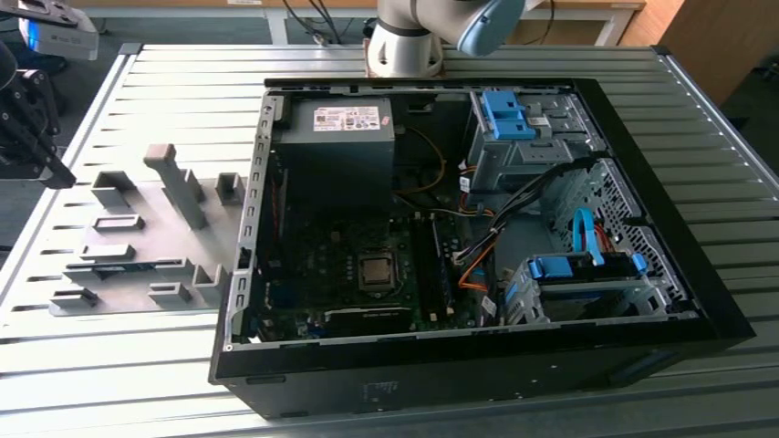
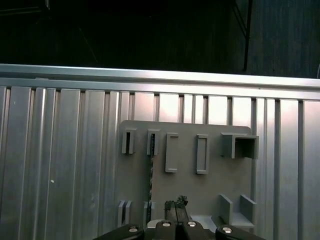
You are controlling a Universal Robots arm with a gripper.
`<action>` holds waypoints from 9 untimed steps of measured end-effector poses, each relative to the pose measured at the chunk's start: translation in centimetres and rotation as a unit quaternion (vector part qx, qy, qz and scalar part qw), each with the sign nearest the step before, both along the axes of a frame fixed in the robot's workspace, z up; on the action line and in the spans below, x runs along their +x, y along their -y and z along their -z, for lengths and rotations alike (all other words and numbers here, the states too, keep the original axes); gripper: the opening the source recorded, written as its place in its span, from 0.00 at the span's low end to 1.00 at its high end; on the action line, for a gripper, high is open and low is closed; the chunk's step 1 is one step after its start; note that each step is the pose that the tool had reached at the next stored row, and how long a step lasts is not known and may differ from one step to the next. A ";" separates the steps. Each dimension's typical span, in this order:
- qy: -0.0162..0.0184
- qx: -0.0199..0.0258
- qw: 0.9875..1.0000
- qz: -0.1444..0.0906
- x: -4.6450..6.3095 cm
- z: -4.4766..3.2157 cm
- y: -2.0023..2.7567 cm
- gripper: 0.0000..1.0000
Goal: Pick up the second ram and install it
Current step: 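Pick up the second ram and move it above second insertion slot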
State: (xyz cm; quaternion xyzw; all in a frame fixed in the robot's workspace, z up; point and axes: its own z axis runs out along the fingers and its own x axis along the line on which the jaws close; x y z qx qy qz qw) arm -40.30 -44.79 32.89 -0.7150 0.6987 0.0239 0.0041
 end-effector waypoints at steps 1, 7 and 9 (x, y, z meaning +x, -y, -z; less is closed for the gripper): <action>0.000 0.000 1.000 0.000 0.0 0.00 0.00 0.11; 0.000 0.000 1.000 0.000 0.0 0.00 0.00 0.16; 0.000 0.000 1.000 0.000 0.0 0.00 0.00 0.24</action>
